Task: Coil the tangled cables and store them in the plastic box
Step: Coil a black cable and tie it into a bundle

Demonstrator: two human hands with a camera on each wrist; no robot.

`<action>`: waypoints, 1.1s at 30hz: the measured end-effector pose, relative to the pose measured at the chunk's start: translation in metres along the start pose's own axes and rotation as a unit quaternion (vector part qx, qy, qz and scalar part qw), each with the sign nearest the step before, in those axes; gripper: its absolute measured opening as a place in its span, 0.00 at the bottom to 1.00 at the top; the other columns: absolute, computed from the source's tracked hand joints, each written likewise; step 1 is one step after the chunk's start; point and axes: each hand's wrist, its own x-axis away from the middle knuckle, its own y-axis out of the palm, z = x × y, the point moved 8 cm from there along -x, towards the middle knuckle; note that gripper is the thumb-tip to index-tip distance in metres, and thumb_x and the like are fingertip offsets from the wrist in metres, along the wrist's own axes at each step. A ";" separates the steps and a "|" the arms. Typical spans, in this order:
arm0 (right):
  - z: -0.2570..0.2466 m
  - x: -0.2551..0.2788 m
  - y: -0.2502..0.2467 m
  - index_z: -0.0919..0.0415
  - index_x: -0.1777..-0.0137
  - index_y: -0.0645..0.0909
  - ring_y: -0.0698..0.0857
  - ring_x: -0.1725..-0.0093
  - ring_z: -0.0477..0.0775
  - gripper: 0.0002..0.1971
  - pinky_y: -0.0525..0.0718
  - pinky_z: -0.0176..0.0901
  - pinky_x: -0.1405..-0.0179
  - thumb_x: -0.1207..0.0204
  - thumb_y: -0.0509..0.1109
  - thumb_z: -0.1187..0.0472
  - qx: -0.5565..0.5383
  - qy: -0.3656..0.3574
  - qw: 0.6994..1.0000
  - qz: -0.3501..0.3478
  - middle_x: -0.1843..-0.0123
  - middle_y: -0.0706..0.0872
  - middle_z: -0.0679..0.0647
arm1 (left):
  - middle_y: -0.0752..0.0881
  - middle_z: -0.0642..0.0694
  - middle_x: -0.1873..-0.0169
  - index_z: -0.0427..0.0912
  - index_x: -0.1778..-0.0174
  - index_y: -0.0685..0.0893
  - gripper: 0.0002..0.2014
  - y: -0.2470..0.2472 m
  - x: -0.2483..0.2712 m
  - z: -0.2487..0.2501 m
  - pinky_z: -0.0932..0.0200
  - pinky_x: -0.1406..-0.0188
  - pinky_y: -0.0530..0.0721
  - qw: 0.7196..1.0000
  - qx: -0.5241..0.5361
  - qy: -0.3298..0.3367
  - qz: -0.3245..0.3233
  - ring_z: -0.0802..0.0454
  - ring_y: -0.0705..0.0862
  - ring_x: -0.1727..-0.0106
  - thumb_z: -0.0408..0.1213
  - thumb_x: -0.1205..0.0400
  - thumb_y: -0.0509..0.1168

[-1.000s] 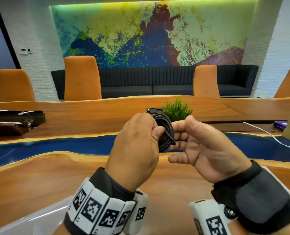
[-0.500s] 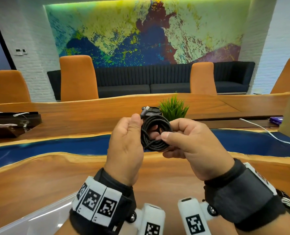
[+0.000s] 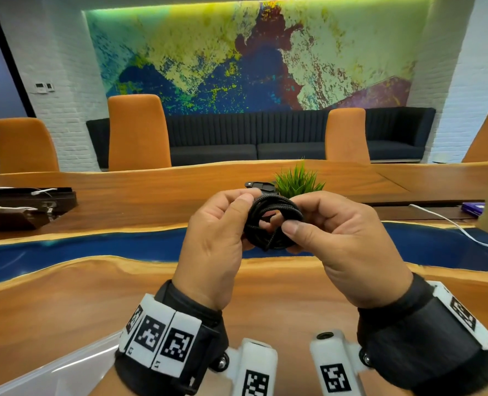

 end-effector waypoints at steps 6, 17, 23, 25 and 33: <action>-0.002 0.000 -0.008 0.58 0.50 0.89 0.92 0.57 0.60 0.06 0.90 0.60 0.62 0.23 0.73 0.67 -0.007 0.002 0.998 0.058 0.58 0.92 0.58 | 0.92 0.40 0.52 0.42 0.43 0.89 0.16 0.023 0.009 0.012 0.45 0.47 0.89 0.987 -0.087 0.054 -0.122 0.42 0.90 0.47 0.49 0.20 0.69; -0.001 0.001 -0.004 0.58 0.49 0.90 0.91 0.60 0.59 0.07 0.88 0.51 0.68 0.24 0.74 0.67 -0.019 0.042 0.998 0.038 0.59 0.91 0.58 | 0.88 0.42 0.36 0.48 0.29 0.82 0.20 0.031 0.013 -0.004 0.41 0.36 0.85 0.991 -0.011 0.004 -0.135 0.43 0.85 0.33 0.41 0.17 0.59; -0.002 0.005 0.008 0.56 0.50 0.89 0.91 0.62 0.59 0.12 0.89 0.50 0.71 0.22 0.68 0.73 -0.042 0.063 0.997 0.007 0.59 0.92 0.57 | 0.72 0.49 0.19 0.58 0.19 0.71 0.30 0.032 0.015 -0.005 0.34 0.22 0.71 0.980 -0.045 0.009 -0.196 0.46 0.71 0.18 0.51 0.20 0.63; 0.000 0.005 0.010 0.57 0.51 0.89 0.91 0.63 0.60 0.13 0.88 0.50 0.72 0.22 0.68 0.74 -0.059 0.076 0.995 0.002 0.59 0.91 0.58 | 0.68 0.50 0.16 0.61 0.16 0.65 0.34 0.029 0.012 -0.008 0.34 0.19 0.66 0.973 -0.110 0.014 -0.202 0.48 0.66 0.16 0.59 0.20 0.62; -0.001 0.002 -0.011 0.58 0.56 0.88 0.90 0.69 0.51 0.06 0.85 0.41 0.76 0.27 0.74 0.70 0.113 0.031 0.989 0.088 0.65 0.89 0.53 | 0.88 0.58 0.57 0.52 0.49 0.87 0.09 0.013 0.011 0.024 0.67 0.58 0.81 0.918 -0.337 0.208 -0.026 0.59 0.85 0.54 0.50 0.21 0.72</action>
